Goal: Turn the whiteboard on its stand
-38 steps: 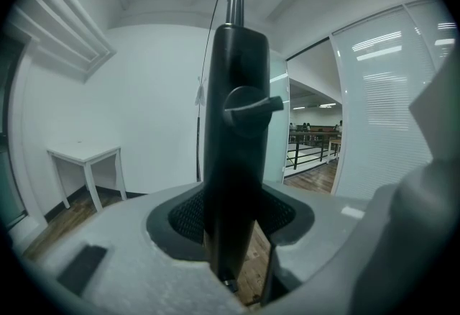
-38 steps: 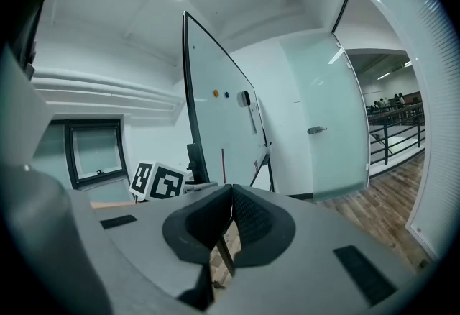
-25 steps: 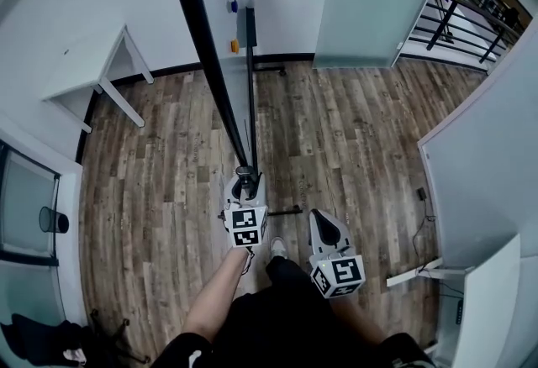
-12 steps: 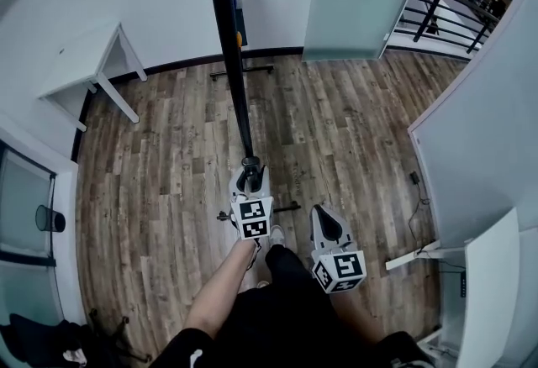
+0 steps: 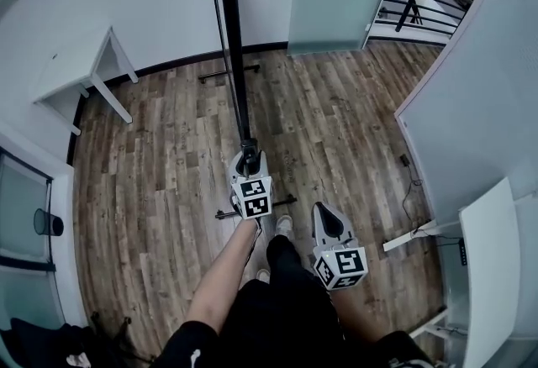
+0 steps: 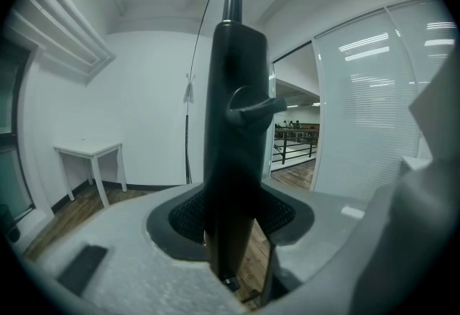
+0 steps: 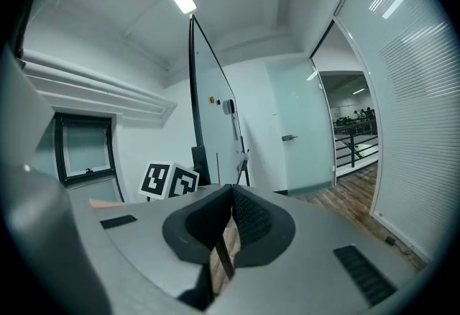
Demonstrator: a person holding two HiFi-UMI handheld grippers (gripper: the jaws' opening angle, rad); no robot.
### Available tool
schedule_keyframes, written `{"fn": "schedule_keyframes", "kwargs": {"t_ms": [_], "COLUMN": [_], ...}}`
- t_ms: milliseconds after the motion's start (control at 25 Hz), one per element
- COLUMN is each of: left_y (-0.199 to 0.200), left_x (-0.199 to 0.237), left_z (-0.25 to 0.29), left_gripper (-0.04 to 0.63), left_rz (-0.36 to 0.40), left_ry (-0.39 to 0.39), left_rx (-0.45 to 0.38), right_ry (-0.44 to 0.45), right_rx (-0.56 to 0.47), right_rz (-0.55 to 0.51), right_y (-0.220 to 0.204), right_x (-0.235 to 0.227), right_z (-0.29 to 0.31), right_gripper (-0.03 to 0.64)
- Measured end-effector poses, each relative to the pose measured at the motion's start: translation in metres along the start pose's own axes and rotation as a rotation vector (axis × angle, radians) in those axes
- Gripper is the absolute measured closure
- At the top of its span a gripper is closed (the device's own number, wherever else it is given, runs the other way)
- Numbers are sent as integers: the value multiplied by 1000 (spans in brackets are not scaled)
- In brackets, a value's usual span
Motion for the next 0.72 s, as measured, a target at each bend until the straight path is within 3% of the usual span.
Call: {"fn": "schedule_keyframes", "kwargs": {"t_ms": [240, 720], "left_y": [-14, -23], "left_x": [-3, -25], "left_z": [-13, -54], "left_gripper": [410, 410], "left_rz": [-11, -3], "left_ry": [-10, -3], "left_rx": [8, -22], "right_ry": [-16, 40], "right_rx": [1, 17], "right_rz": [4, 7], "right_y": [3, -13], "right_x": [13, 17], "right_z": [-34, -77], "right_gripper": [604, 604]}}
Point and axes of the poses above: the fingertips, and each gripper's own axes: z forward along the fingers, x to its left, y out of its top, the point moved 1 cm from there along -z, backward along the fingers, and after that the axes turned 12 degrees about -z, right-handed, at the moved point
